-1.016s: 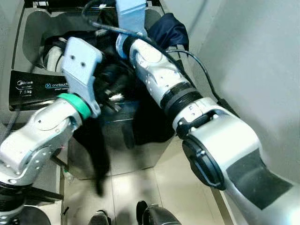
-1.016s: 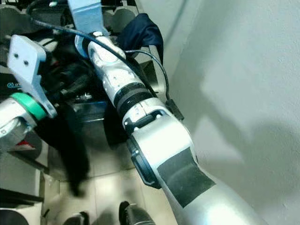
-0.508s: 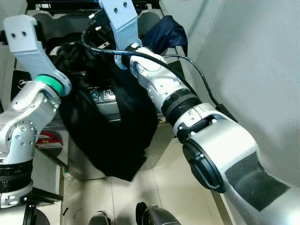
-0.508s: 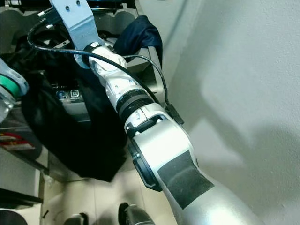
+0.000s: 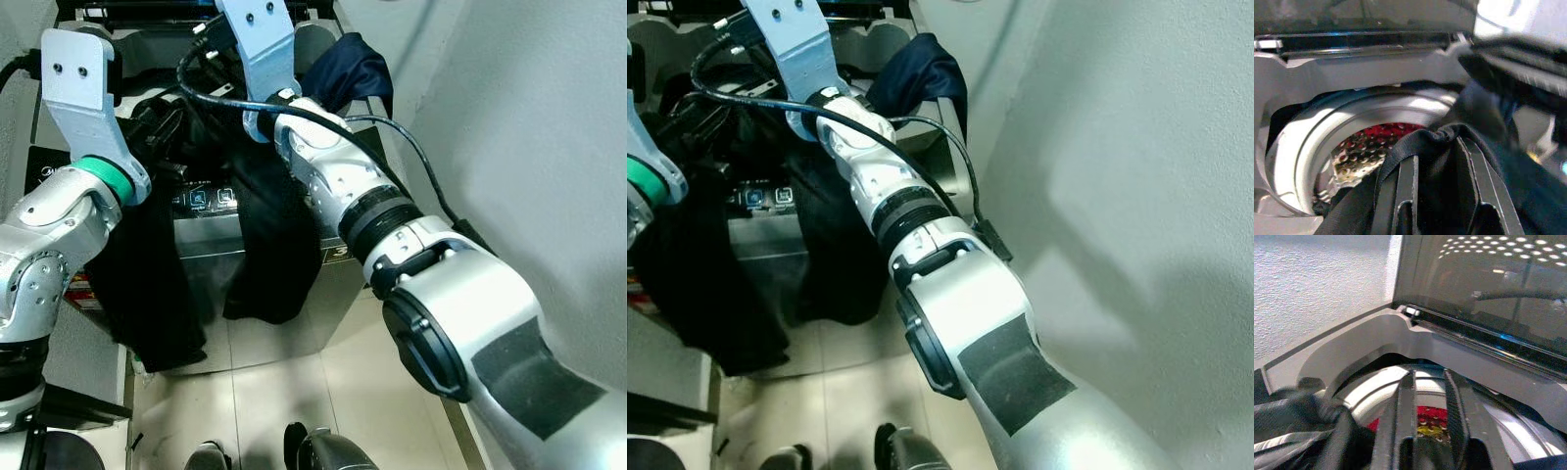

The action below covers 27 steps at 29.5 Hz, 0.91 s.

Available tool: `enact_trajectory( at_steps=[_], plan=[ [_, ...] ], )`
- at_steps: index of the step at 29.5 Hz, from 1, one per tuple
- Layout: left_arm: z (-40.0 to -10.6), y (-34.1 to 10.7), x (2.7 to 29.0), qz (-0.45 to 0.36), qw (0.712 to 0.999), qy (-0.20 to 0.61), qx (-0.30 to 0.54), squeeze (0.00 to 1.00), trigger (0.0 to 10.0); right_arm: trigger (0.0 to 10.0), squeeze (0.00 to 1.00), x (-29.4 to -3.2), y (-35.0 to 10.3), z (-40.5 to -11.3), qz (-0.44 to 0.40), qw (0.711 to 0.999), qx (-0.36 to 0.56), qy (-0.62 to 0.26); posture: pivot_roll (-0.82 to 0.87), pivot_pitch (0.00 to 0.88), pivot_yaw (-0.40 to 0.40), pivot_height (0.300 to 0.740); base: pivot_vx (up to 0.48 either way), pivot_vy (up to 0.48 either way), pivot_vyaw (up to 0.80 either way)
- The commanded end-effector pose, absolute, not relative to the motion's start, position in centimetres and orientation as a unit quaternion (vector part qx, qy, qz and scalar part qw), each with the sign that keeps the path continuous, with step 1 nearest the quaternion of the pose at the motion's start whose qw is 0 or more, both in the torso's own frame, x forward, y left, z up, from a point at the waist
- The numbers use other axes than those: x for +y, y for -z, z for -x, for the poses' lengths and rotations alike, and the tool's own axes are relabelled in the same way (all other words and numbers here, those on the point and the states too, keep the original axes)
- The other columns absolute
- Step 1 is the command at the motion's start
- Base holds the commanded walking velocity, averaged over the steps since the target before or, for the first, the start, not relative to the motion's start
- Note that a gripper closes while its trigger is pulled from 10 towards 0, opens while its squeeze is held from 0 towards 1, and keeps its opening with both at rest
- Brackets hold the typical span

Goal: Clothes washing

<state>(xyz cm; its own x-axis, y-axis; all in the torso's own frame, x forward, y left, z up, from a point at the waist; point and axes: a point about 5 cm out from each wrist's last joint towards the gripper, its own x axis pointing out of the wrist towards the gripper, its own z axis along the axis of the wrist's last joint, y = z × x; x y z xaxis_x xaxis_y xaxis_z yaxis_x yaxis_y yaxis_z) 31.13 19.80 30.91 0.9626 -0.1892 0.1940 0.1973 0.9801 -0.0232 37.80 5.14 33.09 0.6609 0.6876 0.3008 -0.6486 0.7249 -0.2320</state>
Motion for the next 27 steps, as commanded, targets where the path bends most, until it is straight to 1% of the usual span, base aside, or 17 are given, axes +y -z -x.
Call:
enact_trajectory(
  at_steps=[1, 3, 4, 5, 6, 7, 8, 10, 12, 16, 17, 18, 20, 21, 24, 27],
  plan=[
    [-31.2, -31.2, 20.3, 0.056, 0.990, 0.094, -0.091, 0.00, 10.0, 10.0, 1.00, 6.0, -32.3, -37.4, 0.050, 0.901, -0.168, -0.396, 0.12, 0.137, -0.045, 0.740, 0.000, 0.000, 0.00],
    [-31.2, -31.2, 20.3, 0.056, 0.990, 0.094, -0.091, 0.00, 10.0, 10.0, 1.00, 6.0, -32.3, -37.4, 0.050, 0.901, -0.168, -0.396, 0.12, 0.137, -0.045, 0.740, 0.000, 0.000, 0.00],
    [-30.9, -30.6, 19.9, 0.060, 0.988, 0.127, -0.064, 0.00, 10.0, 10.0, 0.00, 6.2, -31.8, -37.2, 0.083, 0.882, -0.161, -0.435, 0.12, 0.137, -0.044, 0.740, 0.000, 0.000, 0.00],
    [-30.9, -30.6, 19.9, 0.060, 0.988, 0.127, -0.064, 0.00, 10.0, 10.0, 0.00, 6.2, -31.8, -37.2, 0.083, 0.882, -0.161, -0.435, 0.12, 0.137, -0.044, 0.740, 0.000, 0.000, 0.00],
    [-30.8, -30.3, 19.7, 0.052, 0.987, 0.140, -0.053, 0.00, 10.0, 10.0, 0.00, 6.2, -31.7, -37.1, 0.094, 0.874, -0.159, -0.449, 0.12, 0.137, -0.044, 0.740, 0.000, 0.000, 0.00],
    [-30.7, -29.9, 19.8, 0.039, 0.989, 0.137, -0.046, 0.00, 10.0, 10.0, 0.00, 5.9, -31.6, -37.1, 0.098, 0.868, -0.161, -0.459, 0.11, 0.142, -0.043, 0.740, 0.000, 0.000, 0.00],
    [-30.7, -29.9, 19.8, 0.039, 0.989, 0.137, -0.046, 0.00, 10.0, 10.0, 0.00, 5.9, -31.6, -37.1, 0.098, 0.868, -0.161, -0.459, 0.11, 0.142, -0.043, 0.740, 0.000, 0.000, 0.00],
    [-30.7, -29.6, 20.4, 0.009, 0.994, 0.103, -0.044, 0.00, 10.0, 10.0, 0.00, 5.1, -31.9, -37.4, 0.089, 0.867, -0.168, -0.461, 0.12, 0.142, -0.045, 0.740, 0.000, 0.000, 0.00],
    [-30.8, -29.6, 20.6, 0.000, 0.995, 0.091, -0.044, 0.00, 10.0, 10.0, 0.00, 4.8, -32.0, -37.5, 0.085, 0.867, -0.170, -0.460, 0.12, 0.144, -0.046, 0.740, 0.000, 0.000, 0.00],
    [-30.8, -29.6, 20.6, -0.004, 0.996, 0.083, -0.044, 0.00, 10.0, 10.0, 0.00, 4.7, -32.1, -37.6, 0.082, 0.867, -0.171, -0.460, 0.12, 0.144, -0.046, 0.740, 0.000, 0.000, 0.00],
    [-31.0, -29.7, 21.0, -0.014, 0.996, 0.067, -0.051, 0.00, 10.0, 10.0, 0.00, 1.5, -33.0, -38.2, -0.026, 0.855, -0.197, -0.479, 0.11, 0.154, -0.039, 0.740, 0.000, 0.000, 0.00],
    [-31.1, -29.8, 21.1, -0.019, 0.997, 0.060, -0.053, 0.00, 10.0, 10.0, 0.00, -0.1, -33.4, -38.3, -0.062, 0.849, -0.212, -0.481, 0.11, 0.156, -0.036, 0.740, 0.000, 0.000, 0.00],
    [-31.1, -29.8, 21.1, -0.019, 0.997, 0.060, -0.053, 0.00, 10.0, 10.0, 0.00, -0.1, -33.4, -38.3, -0.062, 0.849, -0.212, -0.481, 0.11, 0.156, -0.036, 0.740, 0.000, 0.000, 0.00],
    [-31.1, -29.8, 21.2, -0.021, 0.997, 0.056, -0.054, 0.00, 10.0, 10.0, 0.00, -1.0, -33.5, -38.4, -0.081, 0.844, -0.221, -0.482, 0.11, 0.156, -0.036, 0.740, 0.000, 0.000, 0.00],
    [-31.1, -29.9, 21.3, -0.029, 0.997, 0.055, -0.054, 0.00, 10.0, 10.0, 0.00, -1.7, -33.5, -38.5, -0.091, 0.843, -0.224, -0.481, 0.10, 0.159, -0.032, 0.740, 0.000, 0.000, 0.00],
    [-31.1, -30.3, 21.4, -0.048, 0.996, 0.051, -0.060, 0.00, 10.0, 10.0, 0.00, -5.4, -32.6, -38.2, -0.079, 0.840, -0.231, -0.485, 0.10, 0.166, -0.028, 0.740, 0.000, 0.000, 0.00]
  ],
)
